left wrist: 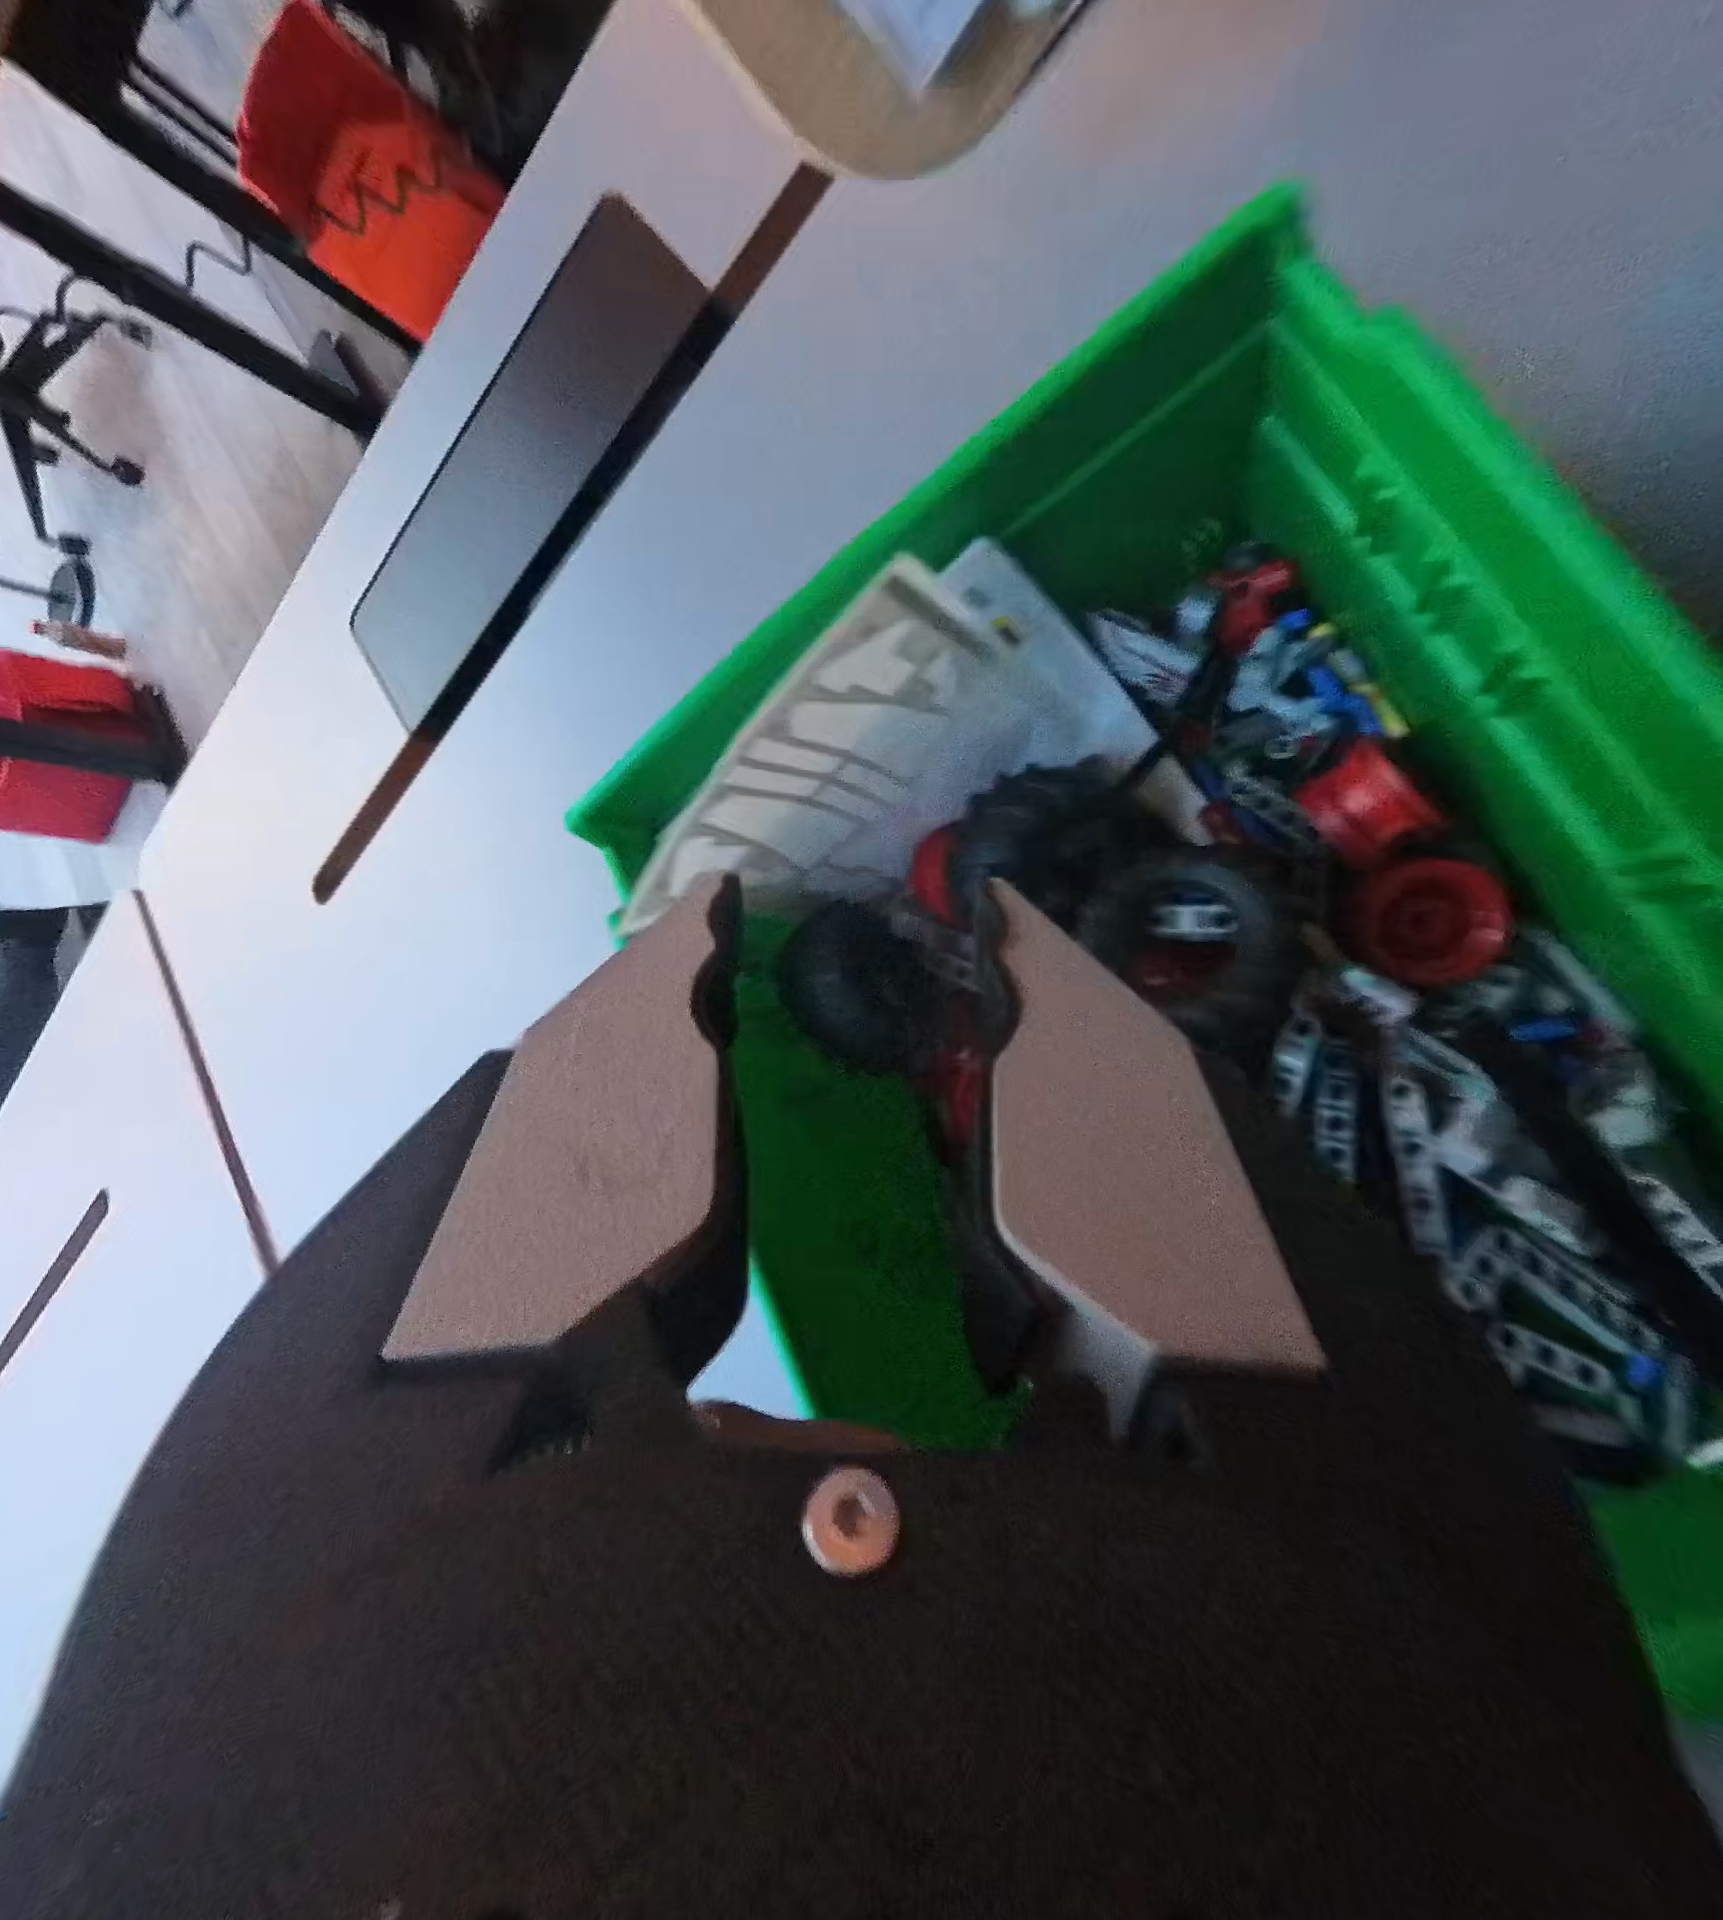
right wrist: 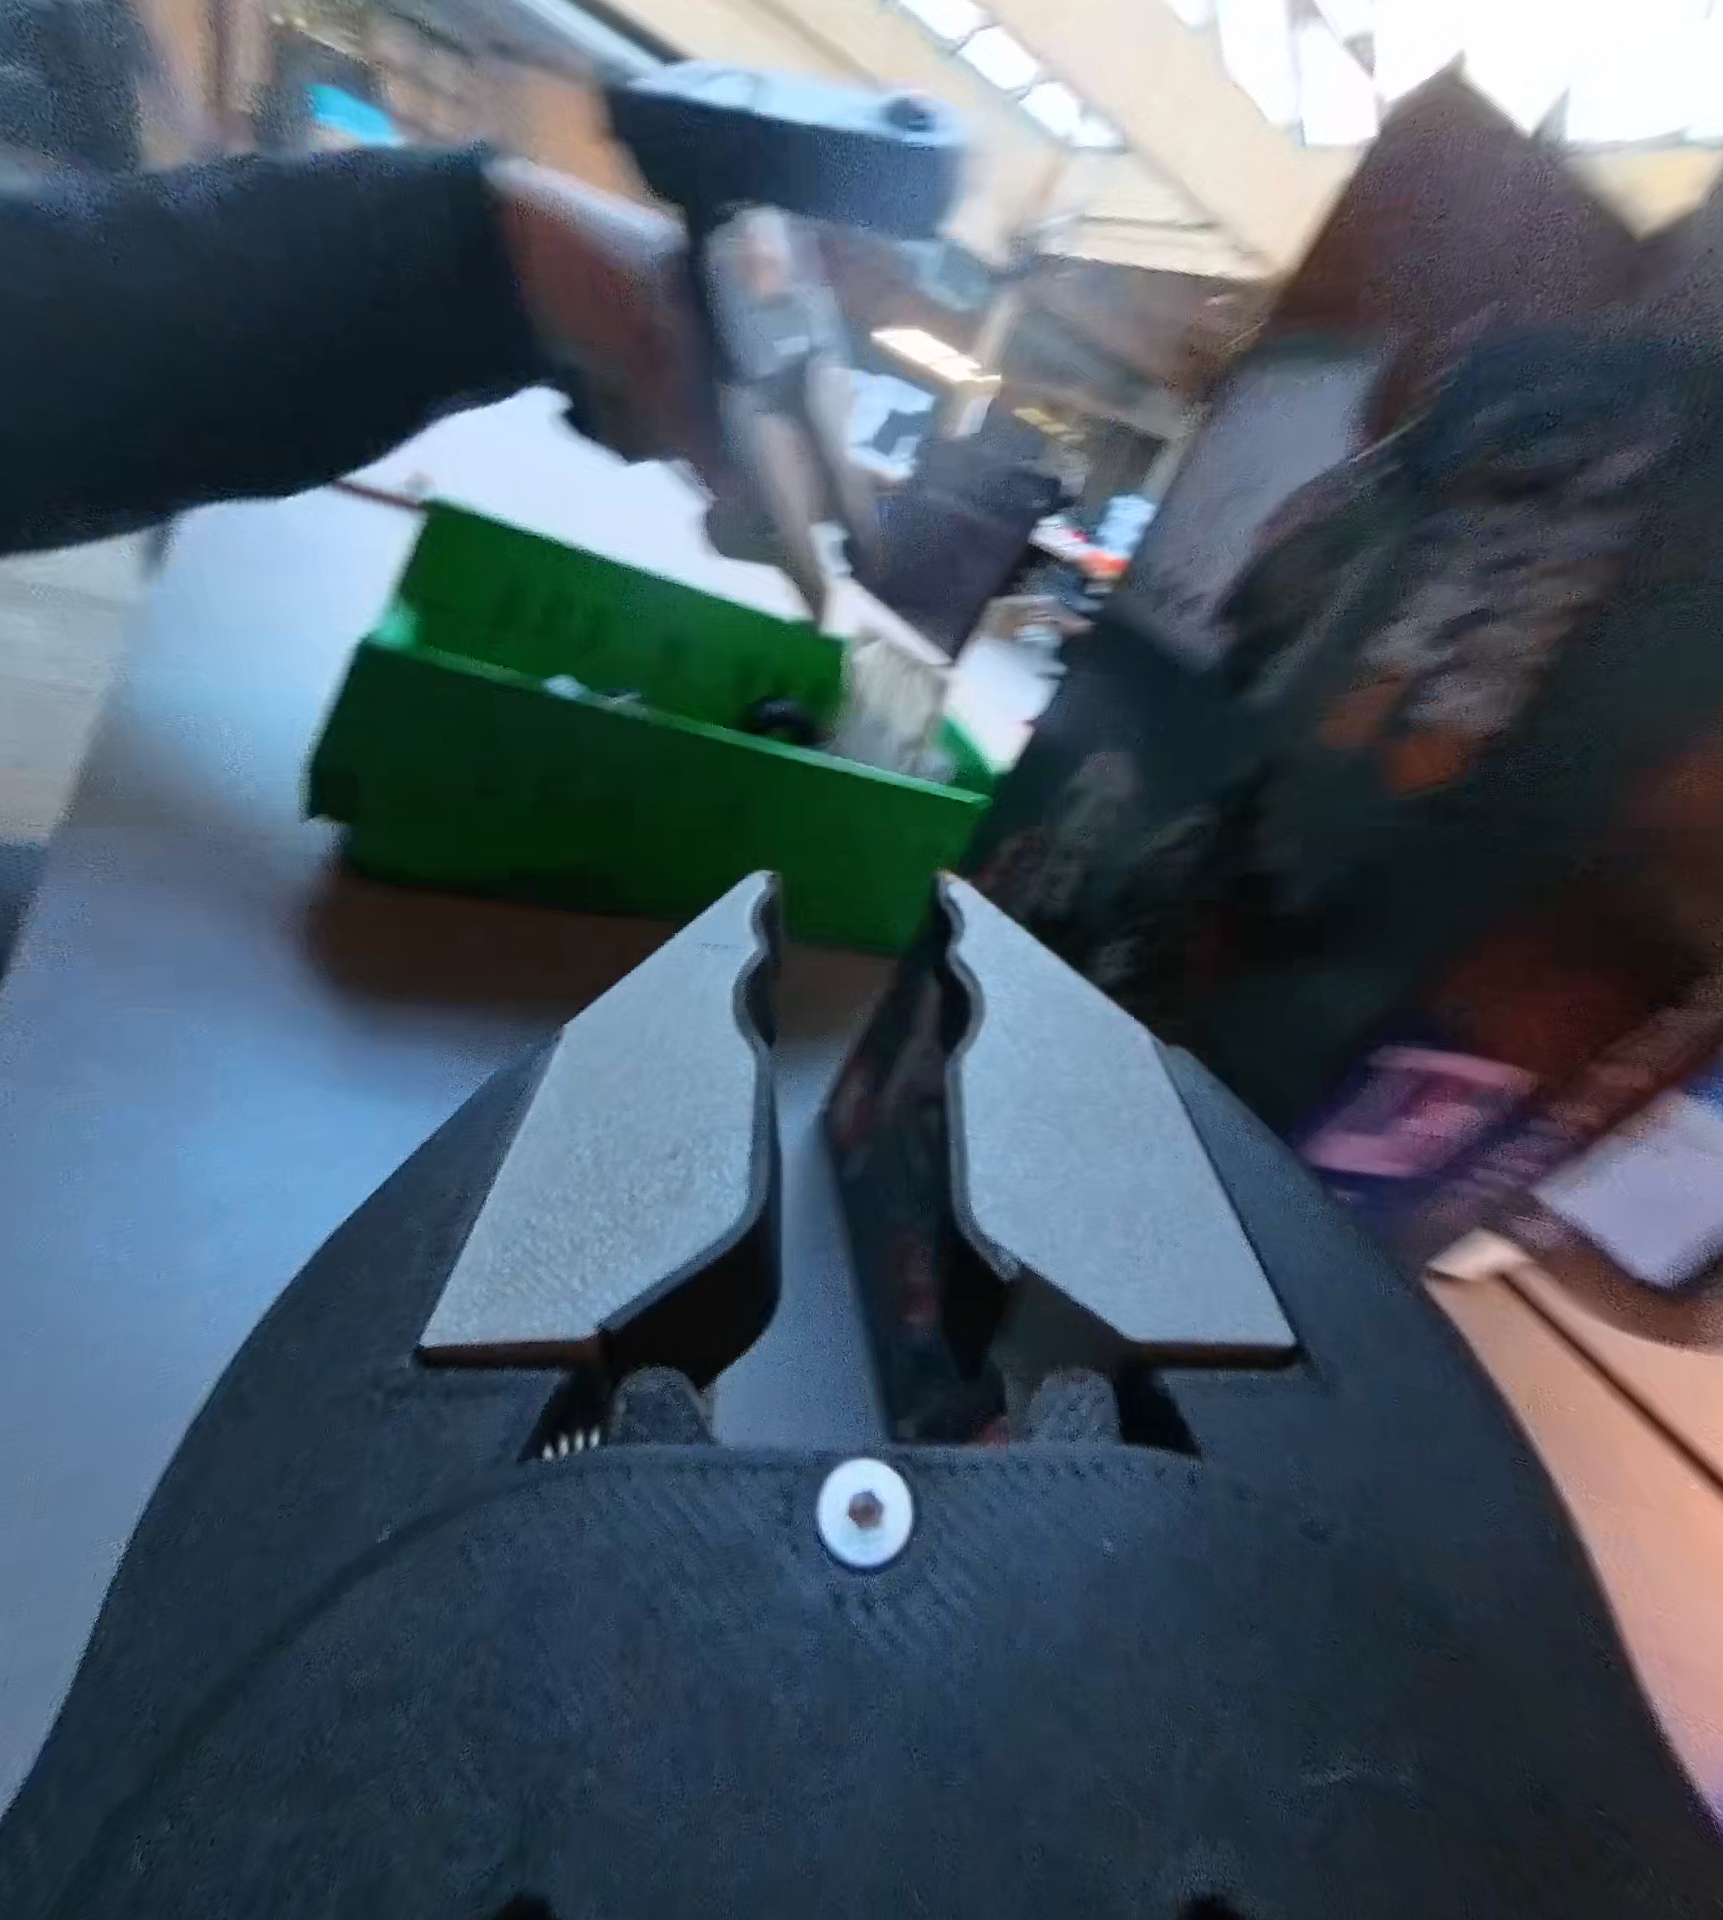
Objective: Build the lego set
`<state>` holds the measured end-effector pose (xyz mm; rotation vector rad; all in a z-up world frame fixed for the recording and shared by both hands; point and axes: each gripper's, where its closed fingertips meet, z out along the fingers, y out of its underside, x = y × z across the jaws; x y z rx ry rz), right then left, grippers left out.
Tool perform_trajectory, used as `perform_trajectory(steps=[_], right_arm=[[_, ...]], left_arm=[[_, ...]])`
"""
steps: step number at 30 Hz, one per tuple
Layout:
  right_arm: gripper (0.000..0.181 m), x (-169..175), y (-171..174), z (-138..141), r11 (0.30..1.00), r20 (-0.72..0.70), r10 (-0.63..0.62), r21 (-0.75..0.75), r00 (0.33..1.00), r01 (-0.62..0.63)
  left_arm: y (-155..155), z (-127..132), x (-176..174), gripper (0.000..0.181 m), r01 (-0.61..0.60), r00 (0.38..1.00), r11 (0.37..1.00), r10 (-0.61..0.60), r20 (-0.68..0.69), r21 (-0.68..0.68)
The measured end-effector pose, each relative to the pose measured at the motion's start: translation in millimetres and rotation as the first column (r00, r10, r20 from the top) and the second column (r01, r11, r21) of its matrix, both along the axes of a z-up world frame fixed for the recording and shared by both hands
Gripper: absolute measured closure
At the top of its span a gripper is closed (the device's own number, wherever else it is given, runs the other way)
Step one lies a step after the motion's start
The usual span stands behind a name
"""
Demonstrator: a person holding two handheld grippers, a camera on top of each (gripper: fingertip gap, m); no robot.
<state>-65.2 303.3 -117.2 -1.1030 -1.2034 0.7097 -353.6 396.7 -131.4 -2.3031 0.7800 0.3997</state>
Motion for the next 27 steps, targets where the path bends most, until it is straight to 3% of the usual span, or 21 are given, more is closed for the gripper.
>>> perform_trajectory(steps=[1, 5, 7, 9, 11, 13, 16, 17, 21, 23, 24, 25, 27], right_arm=[[0.151, 12.8, 4.7, 16.6, 0.998, -0.033, -0.065, 0.023, 0.997, 0.066], [0.118, 78.9, 30.1, 75.4, 0.937, -0.177, -0.307, 0.117, 0.935, 0.33], [0.094, 102.1, 50.2, 86.6, 0.908, -0.133, -0.376, 0.143, 0.917, 0.393], [0.089, 108.1, 65.2, 83.2, 0.94, 0.012, -0.332, 0.092, 0.943, 0.33], [0.091, 109.3, 71.9, 94.4, 0.963, 0.096, -0.269, 0.025, 0.958, 0.268], [0.099, 96.8, 48.1, 122.6, 0.983, 0.141, -0.178, 0.08, 0.974, 0.168], [0.12, 49.9, -10.8, 142.6, 0.979, 0.313, -0.026, 0.199, 0.949, -0.038], [0.128, 33.5, -13.6, 140.8, 0.98, 0.39, -0.043, 0.196, 0.92, -0.037], [0.116, -7.4, 34.4, 123.3, 0.959, 0.626, -0.261, 0.252, 0.735, 0.127], [0.121, -12.1, 58.9, 102.4, 0.95, 0.729, -0.309, 0.261, 0.611, 0.168], [0.126, -10.4, 71.2, 91.8, 0.942, 0.769, -0.334, 0.272, 0.545, 0.195], [0.152, -7.5, 80.2, 81.1, 0.938, 0.804, -0.345, 0.278, 0.483, 0.207], [0.156, -7.1, 92.9, 69.5, 0.924, 0.81, -0.381, 0.316, 0.446, 0.215]], left_arm=[[-15.1, 3.4, 15.5, 0.139, 0.045, 0.998, 0.999, -0.046, 0.04, 0.023], [-83.9, 10.0, 64.6, 0.12, 0.183, 0.965, 0.979, -0.196, 0.174, 0.088], [-115.9, 8.4, 89.1, 0.106, 0.25, 0.929, 0.962, -0.269, 0.254, 0.105], [-139.2, 1.9, 112.7, 0.102, 0.279, 0.891, 0.953, -0.303, 0.337, 0.119], [-148.9, -18.7, 124.1, 0.103, 0.227, 0.898, 0.969, -0.247, 0.363, 0.098], [-150.0, -45.2, 117.6, 0.105, 0.136, 0.949, 0.987, -0.155, 0.275, 0.087], [-151.4, -79.6, 127.5, 0.142, 0.11, 0.955, 0.993, -0.119, 0.27, 0.05], [-148.7, -88.9, 129.0, 0.148, 0.077, 0.954, 0.997, -0.082, 0.288, 0.031], [-130.6, -86.7, 87.2, 0.173, -0.14, 0.974, 0.981, 0.112, 0.199, 0.137], [-128.2, -84.2, 70.5, 0.171, -0.164, 0.96, 0.976, 0.124, 0.253, 0.142], [-127.8, -84.6, 64.9, 0.171, -0.175, 0.955, 0.976, 0.137, 0.262, 0.127], [-125.5, -84.3, 60.8, 0.171, -0.183, 0.952, 0.975, 0.143, 0.269, 0.128], [-119.4, -83.9, 52.5, 0.171, -0.205, 0.951, 0.969, 0.163, 0.262, 0.141]])
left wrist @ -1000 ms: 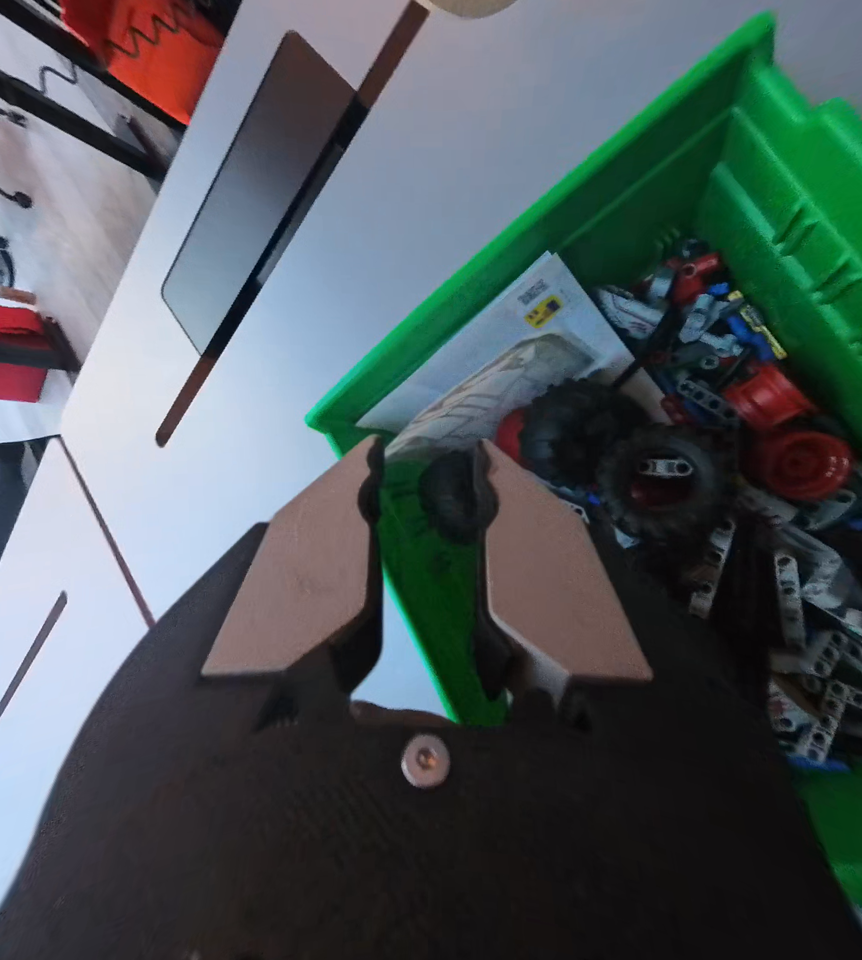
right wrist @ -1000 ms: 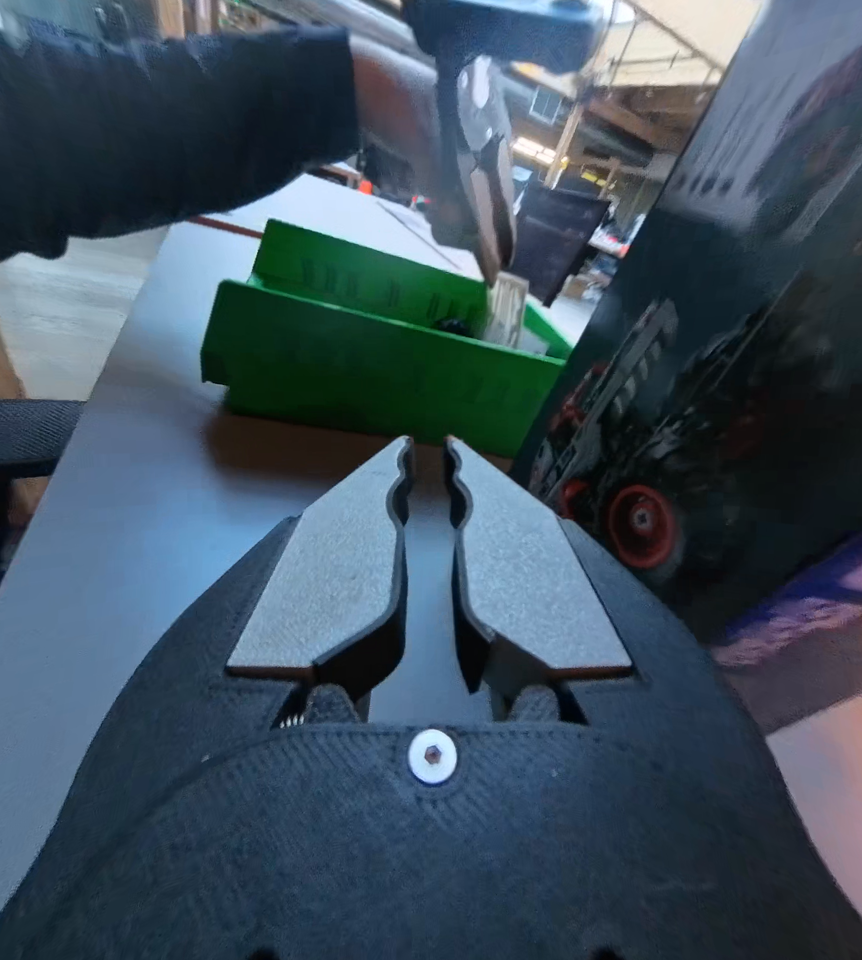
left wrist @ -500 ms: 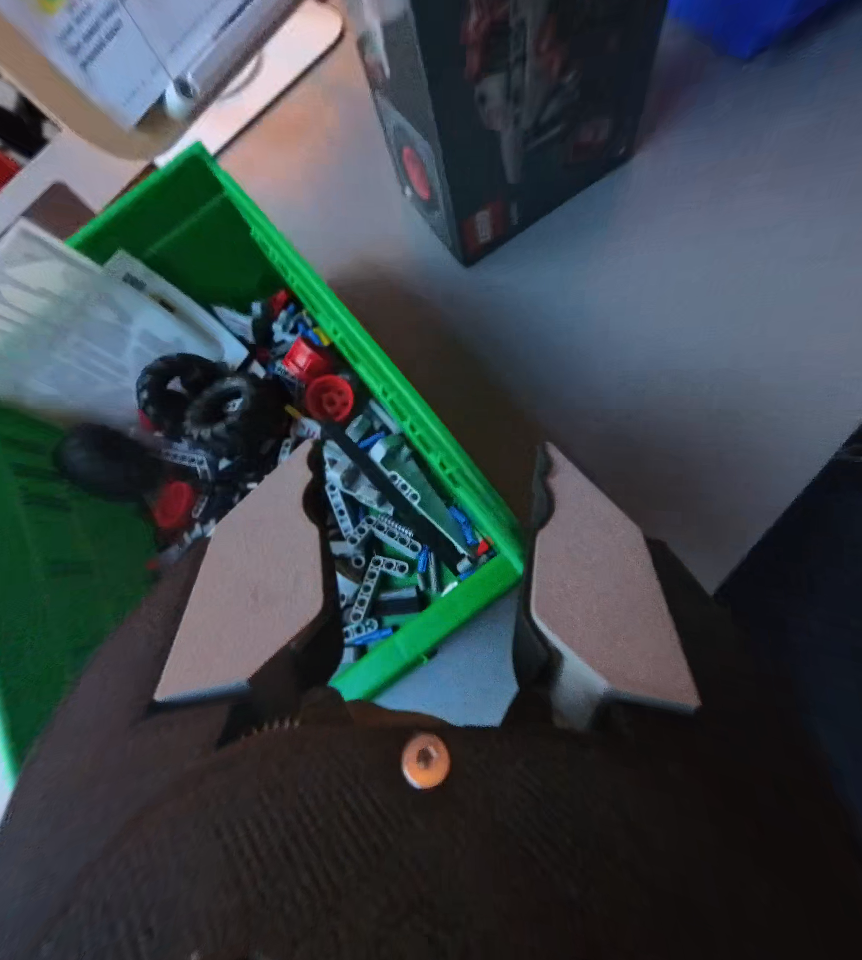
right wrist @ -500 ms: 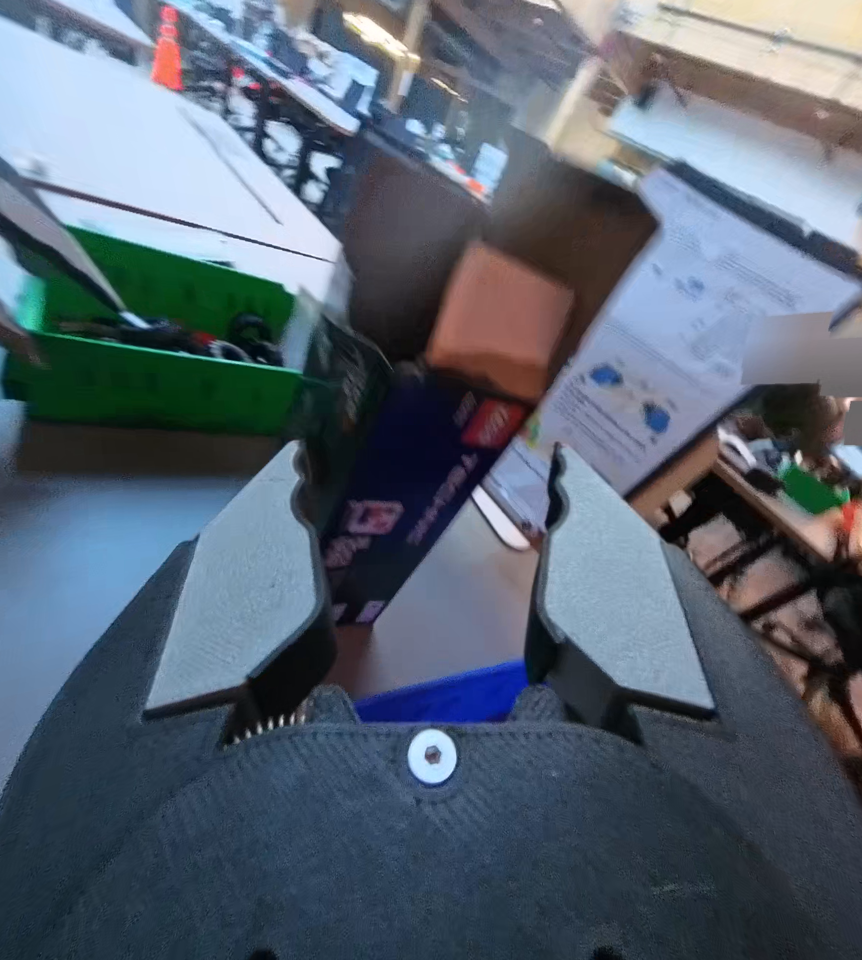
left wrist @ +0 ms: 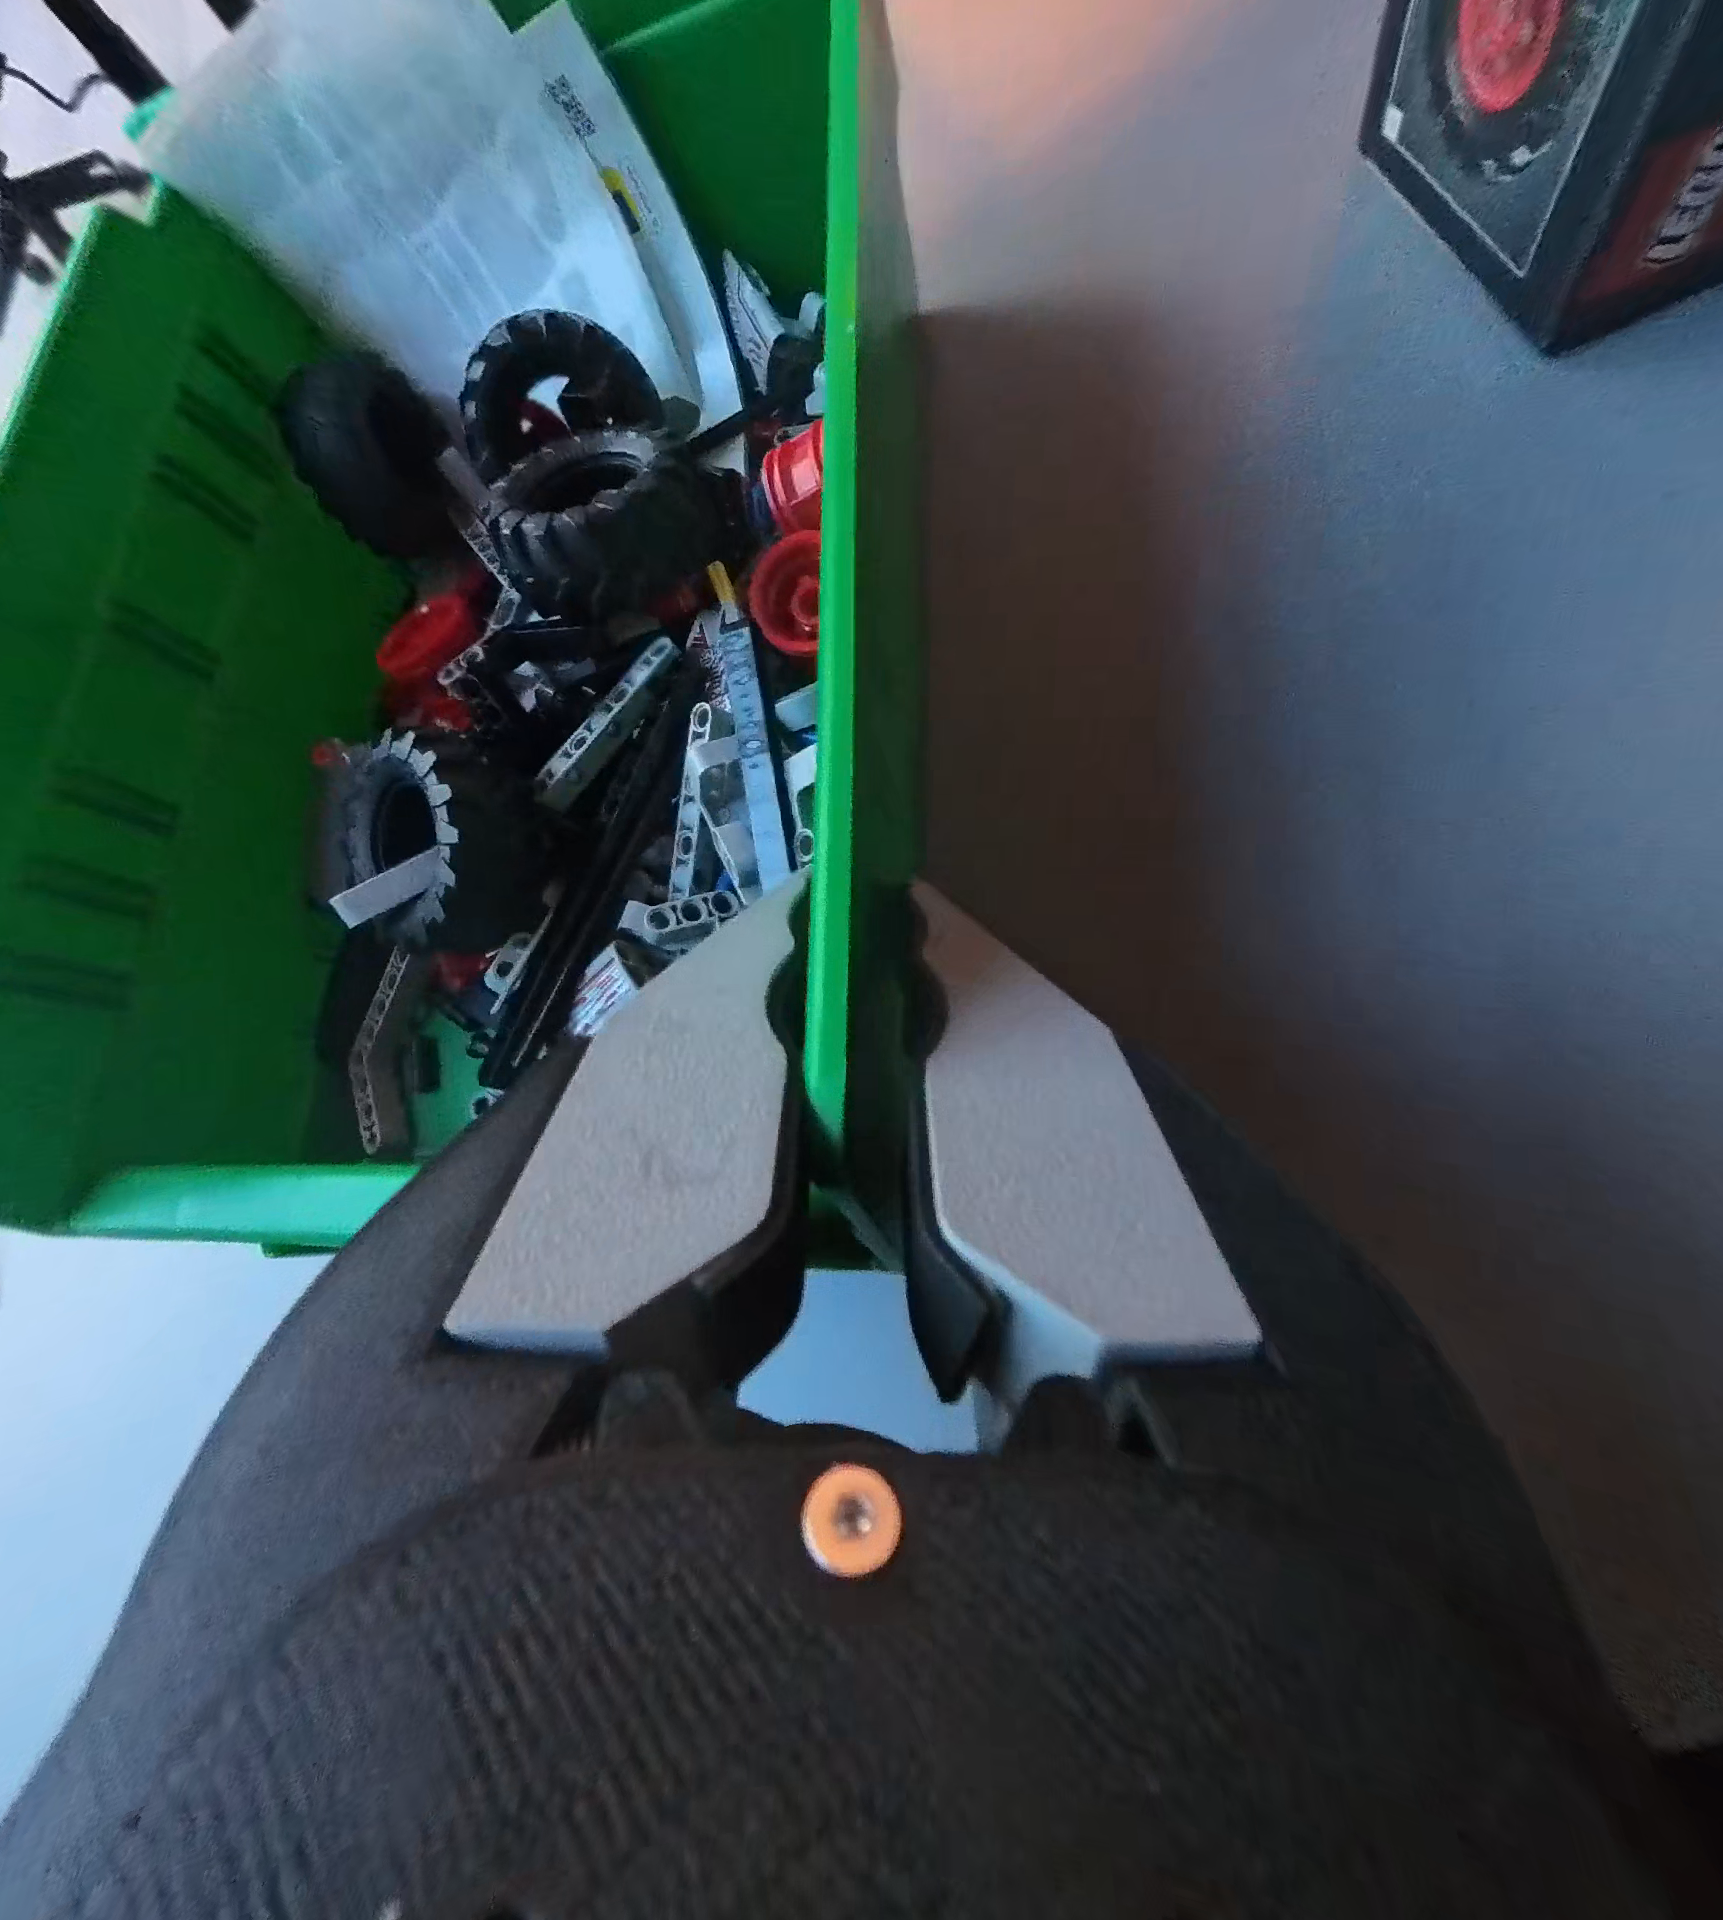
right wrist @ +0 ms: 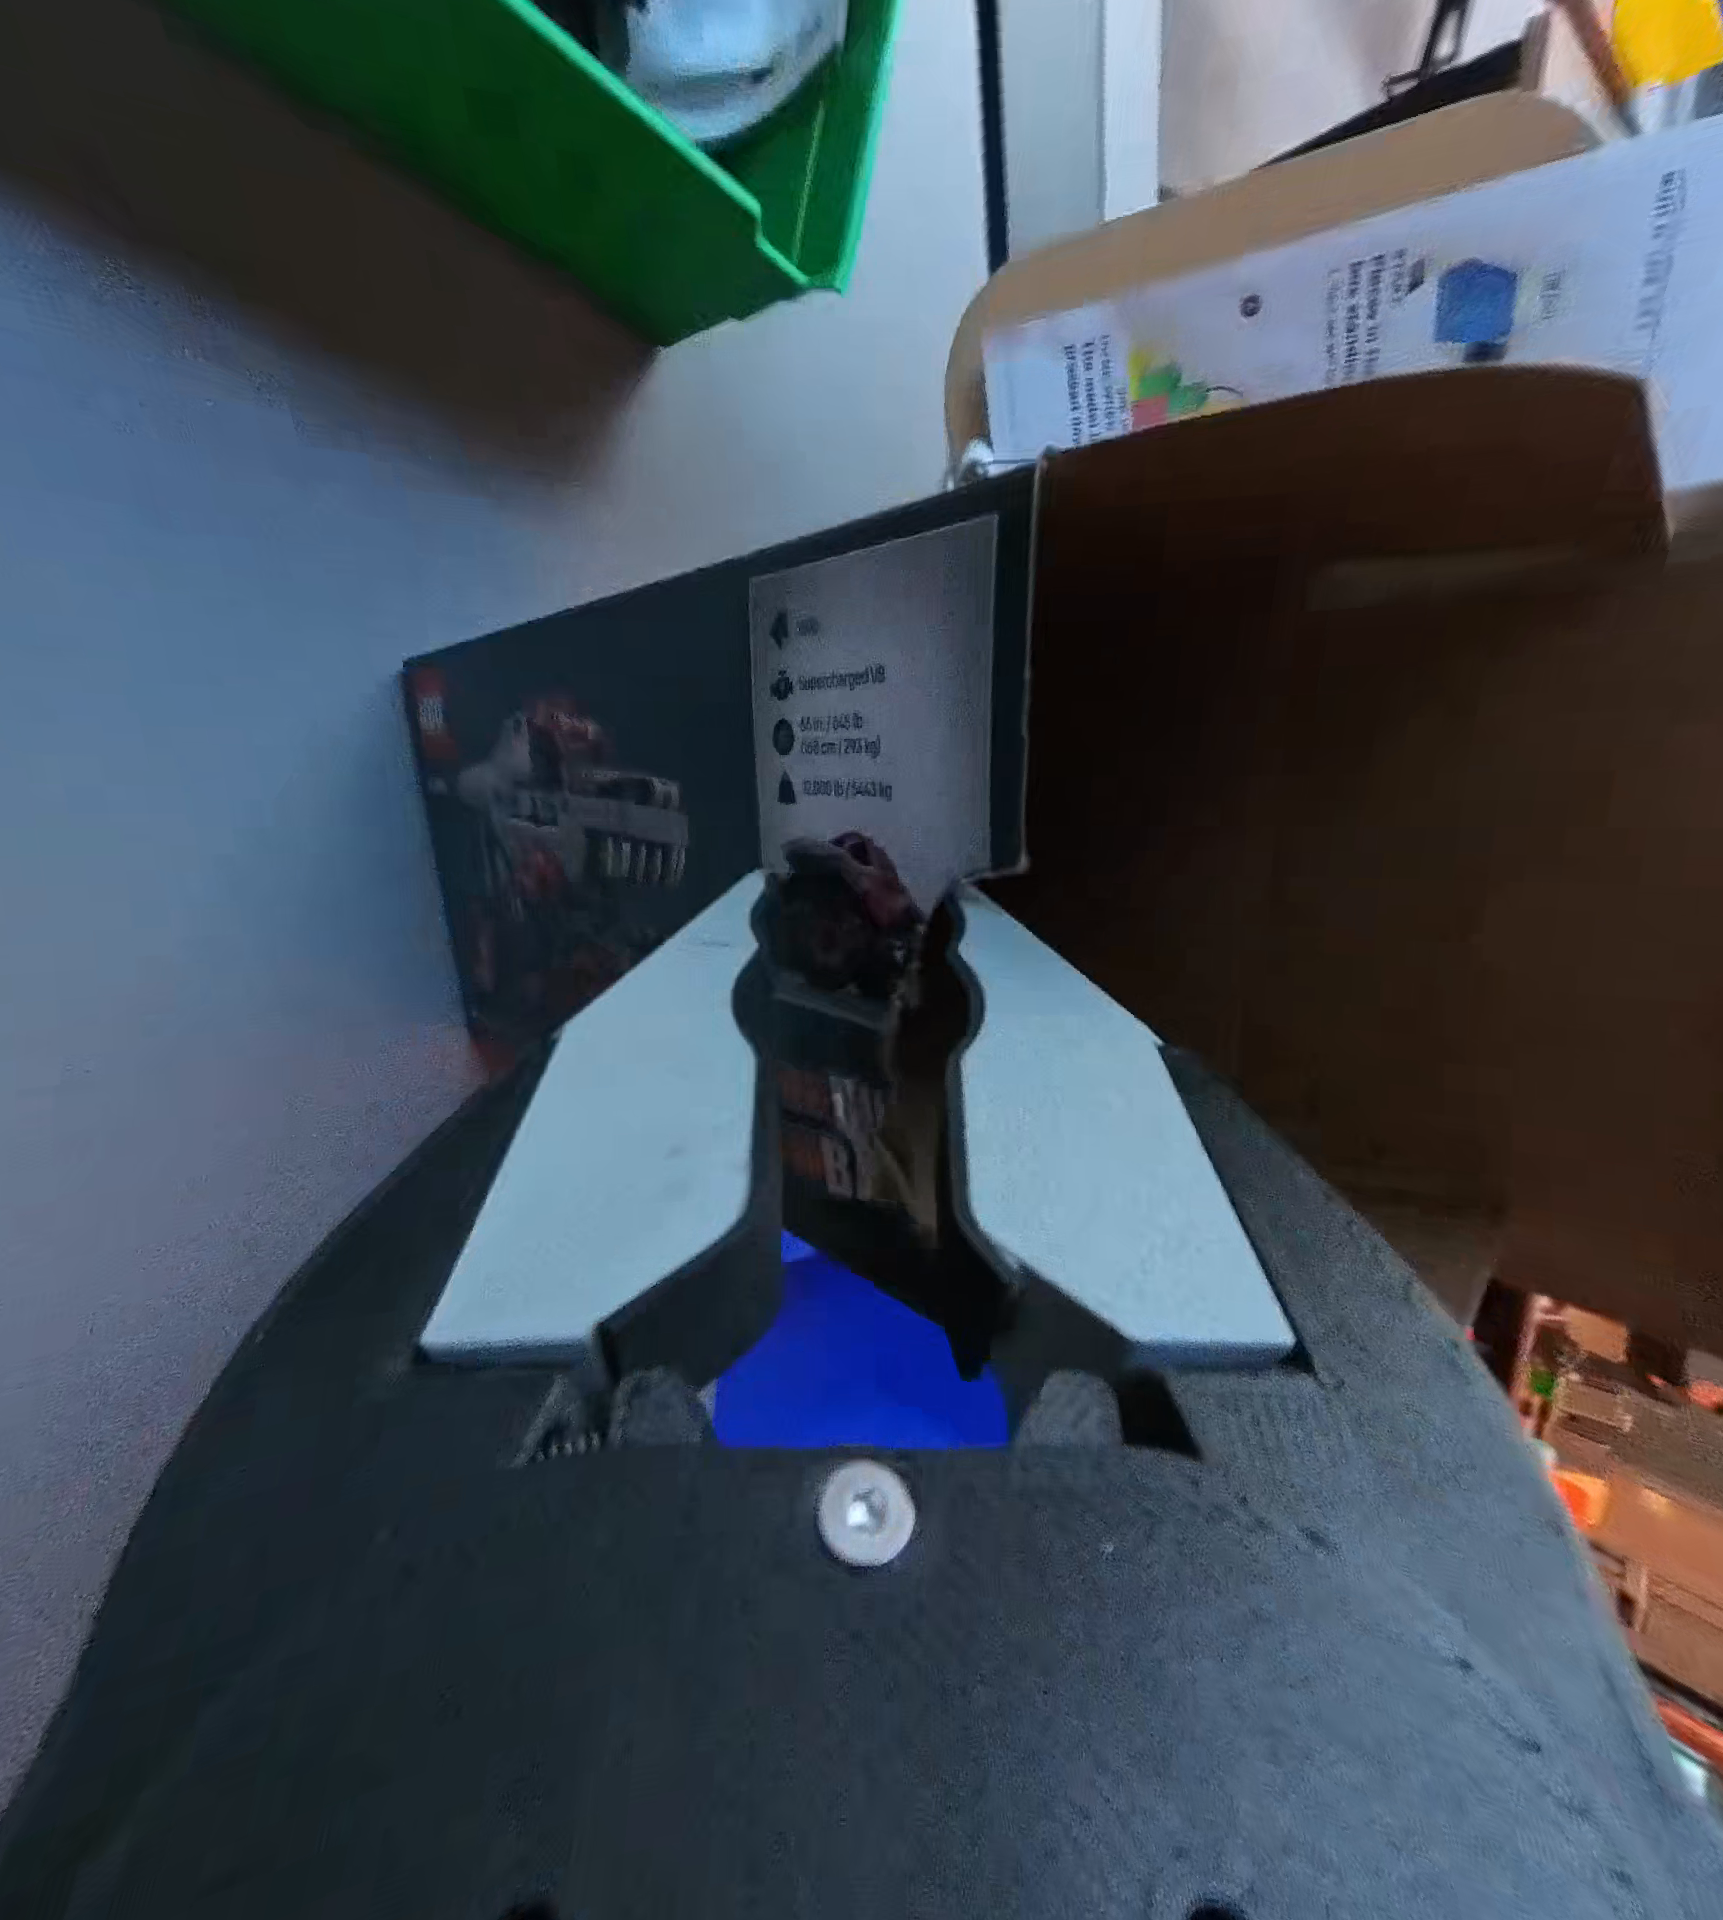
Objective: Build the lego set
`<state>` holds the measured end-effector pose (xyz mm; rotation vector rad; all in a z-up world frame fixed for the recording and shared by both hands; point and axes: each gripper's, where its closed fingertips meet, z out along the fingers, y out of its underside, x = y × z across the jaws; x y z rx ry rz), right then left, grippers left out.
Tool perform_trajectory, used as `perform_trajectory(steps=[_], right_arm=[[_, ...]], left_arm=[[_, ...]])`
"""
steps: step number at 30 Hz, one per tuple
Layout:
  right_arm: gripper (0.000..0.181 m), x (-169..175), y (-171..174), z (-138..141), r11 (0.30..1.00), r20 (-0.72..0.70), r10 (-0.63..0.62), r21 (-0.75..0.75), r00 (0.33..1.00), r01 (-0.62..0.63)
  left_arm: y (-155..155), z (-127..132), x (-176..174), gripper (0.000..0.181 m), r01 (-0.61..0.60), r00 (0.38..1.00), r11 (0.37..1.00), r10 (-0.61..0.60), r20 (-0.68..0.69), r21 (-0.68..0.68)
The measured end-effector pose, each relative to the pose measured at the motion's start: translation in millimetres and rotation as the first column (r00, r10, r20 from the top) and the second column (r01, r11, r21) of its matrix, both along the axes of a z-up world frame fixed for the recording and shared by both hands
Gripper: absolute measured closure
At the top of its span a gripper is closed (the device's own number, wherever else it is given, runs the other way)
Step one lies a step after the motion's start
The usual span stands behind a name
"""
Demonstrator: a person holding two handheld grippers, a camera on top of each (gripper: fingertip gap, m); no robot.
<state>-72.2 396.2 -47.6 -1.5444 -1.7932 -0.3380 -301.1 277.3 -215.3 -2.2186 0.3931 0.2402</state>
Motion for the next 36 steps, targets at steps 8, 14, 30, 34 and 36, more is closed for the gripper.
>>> perform_trajectory(steps=[8, 14, 30, 34, 36], right_arm=[[0.178, -11.1, -4.2, 12.3, 0.988, -0.301, 0.085, -0.098, 0.95, -0.12], [0.181, -3.4, 16.7, 36.8, 0.995, -0.503, 0.064, -0.036, 0.862, -0.095], [0.18, -37.7, 15.8, 17.6, 0.956, -0.858, -0.091, -0.217, 0.505, -0.196], [0.18, -42.9, 16.3, 9.8, 0.957, -0.861, -0.094, -0.217, 0.5, -0.192], [0.181, -44.4, 17.2, 6.1, 0.954, -0.861, -0.103, -0.227, 0.499, -0.194]], left_arm=[[30.2, 3.2, -29.8, 0.163, -0.084, 0.995, 0.994, 0.087, -0.041, 0.075], [36.8, 9.8, -30.5, 0.159, -0.104, 0.994, 0.981, 0.107, -0.005, 0.162], [39.5, 15.1, -24.9, 0.169, -0.079, 0.996, 0.976, 0.07, 0.05, 0.201], [39.5, 15.1, -24.8, 0.169, -0.079, 0.996, 0.976, 0.07, 0.05, 0.202], [39.5, 15.1, -24.9, 0.169, -0.079, 0.996, 0.976, 0.07, 0.049, 0.202]])
